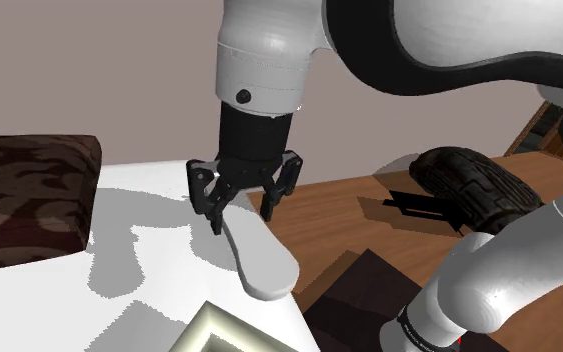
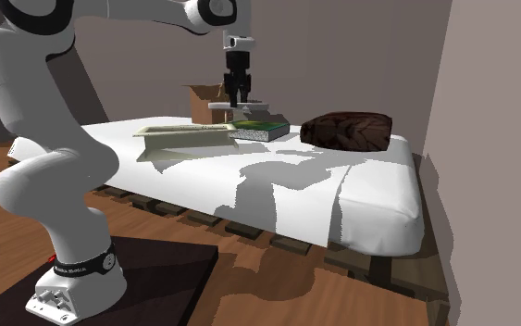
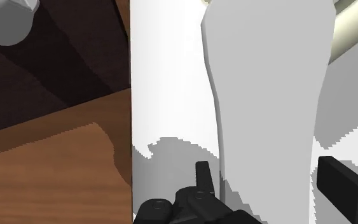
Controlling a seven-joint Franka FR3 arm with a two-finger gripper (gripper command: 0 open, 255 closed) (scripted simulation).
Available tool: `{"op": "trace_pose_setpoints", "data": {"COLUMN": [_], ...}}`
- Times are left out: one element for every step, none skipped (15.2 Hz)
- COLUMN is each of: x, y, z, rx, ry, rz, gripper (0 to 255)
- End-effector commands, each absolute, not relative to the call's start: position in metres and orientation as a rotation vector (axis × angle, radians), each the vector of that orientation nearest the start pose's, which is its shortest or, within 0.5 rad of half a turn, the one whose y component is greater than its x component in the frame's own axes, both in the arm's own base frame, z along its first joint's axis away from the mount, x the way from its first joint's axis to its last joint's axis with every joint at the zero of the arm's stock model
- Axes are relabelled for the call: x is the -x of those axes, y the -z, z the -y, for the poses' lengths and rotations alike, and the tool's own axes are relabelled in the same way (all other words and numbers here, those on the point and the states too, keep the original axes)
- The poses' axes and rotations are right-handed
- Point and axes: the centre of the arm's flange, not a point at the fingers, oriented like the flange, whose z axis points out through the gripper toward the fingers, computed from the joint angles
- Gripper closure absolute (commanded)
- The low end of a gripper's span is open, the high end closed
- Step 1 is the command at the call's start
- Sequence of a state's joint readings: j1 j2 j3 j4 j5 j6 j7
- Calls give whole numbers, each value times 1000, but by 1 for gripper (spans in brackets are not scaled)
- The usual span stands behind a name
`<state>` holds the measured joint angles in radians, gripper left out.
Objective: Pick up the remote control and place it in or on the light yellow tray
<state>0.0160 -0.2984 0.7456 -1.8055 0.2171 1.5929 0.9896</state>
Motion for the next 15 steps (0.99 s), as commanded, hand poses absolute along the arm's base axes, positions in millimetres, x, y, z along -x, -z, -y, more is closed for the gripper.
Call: {"op": "trace_pose_setpoints", "data": {"x": [-280, -268, -255, -243, -230, -218, -206, -193, -181, -168, -156, -144, -131, -119, -106], "y": [-621, -622, -622, -622, -623, -623, -623, -624, -624, -624, -625, -625, -625, -626, -626], "z": [-396, -400, -405, -409, -414, -418, -423, -427, -432, -436, -441, -445, -449, -454, -458], "rx": [3098, 3098, 3098, 3098, 3098, 3098, 3098, 3098, 3098, 3098, 3098, 3098, 3098, 3098, 3098], "ry": [-9, -9, -9, -9, -9, -9, -9, -9, -9, -9, -9, -9, -9, -9, -9], "rz": [-396, -396, -396, -396, -396, -396, -396, -396, -396, -396, -396, -396, -396, -396, -396], "gripper": [255, 255, 255, 255, 255, 255, 255, 255, 255, 255, 255, 255, 255, 255, 255]}}
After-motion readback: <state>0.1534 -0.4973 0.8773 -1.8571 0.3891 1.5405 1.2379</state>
